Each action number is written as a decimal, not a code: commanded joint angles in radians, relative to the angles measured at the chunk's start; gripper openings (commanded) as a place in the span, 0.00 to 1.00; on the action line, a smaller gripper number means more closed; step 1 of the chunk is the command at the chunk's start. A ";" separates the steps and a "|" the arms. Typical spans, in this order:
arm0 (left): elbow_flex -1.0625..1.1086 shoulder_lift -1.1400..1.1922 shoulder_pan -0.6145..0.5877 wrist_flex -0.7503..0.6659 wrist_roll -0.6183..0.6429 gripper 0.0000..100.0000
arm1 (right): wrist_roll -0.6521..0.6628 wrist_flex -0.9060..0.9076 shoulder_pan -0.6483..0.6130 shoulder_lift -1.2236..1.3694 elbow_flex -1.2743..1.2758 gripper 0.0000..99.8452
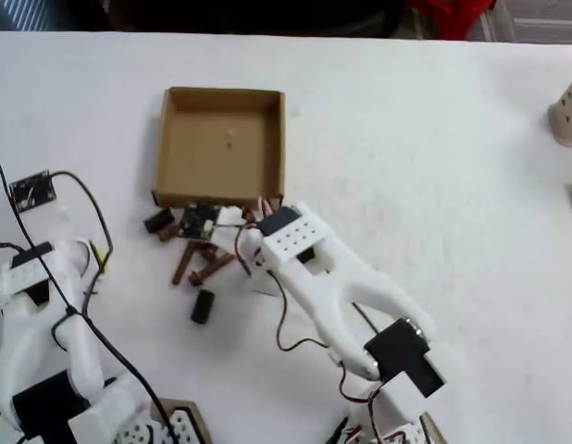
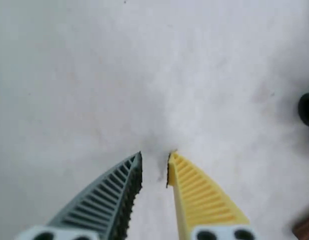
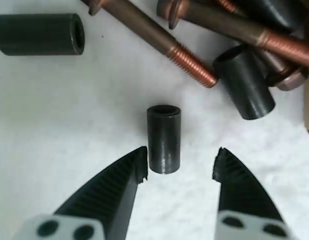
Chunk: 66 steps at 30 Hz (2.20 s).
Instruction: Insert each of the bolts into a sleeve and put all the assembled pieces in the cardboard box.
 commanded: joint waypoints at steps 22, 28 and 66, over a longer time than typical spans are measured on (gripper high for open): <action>-0.040 -0.001 0.012 -0.011 0.006 0.12 | 0.002 -0.142 -0.013 0.051 0.029 0.05; -0.040 -0.001 0.013 -0.011 0.005 0.12 | 0.000 -0.136 0.012 0.044 0.029 0.02; -0.482 0.206 0.588 0.344 -0.118 0.12 | -0.413 -0.302 0.489 -0.133 0.153 0.02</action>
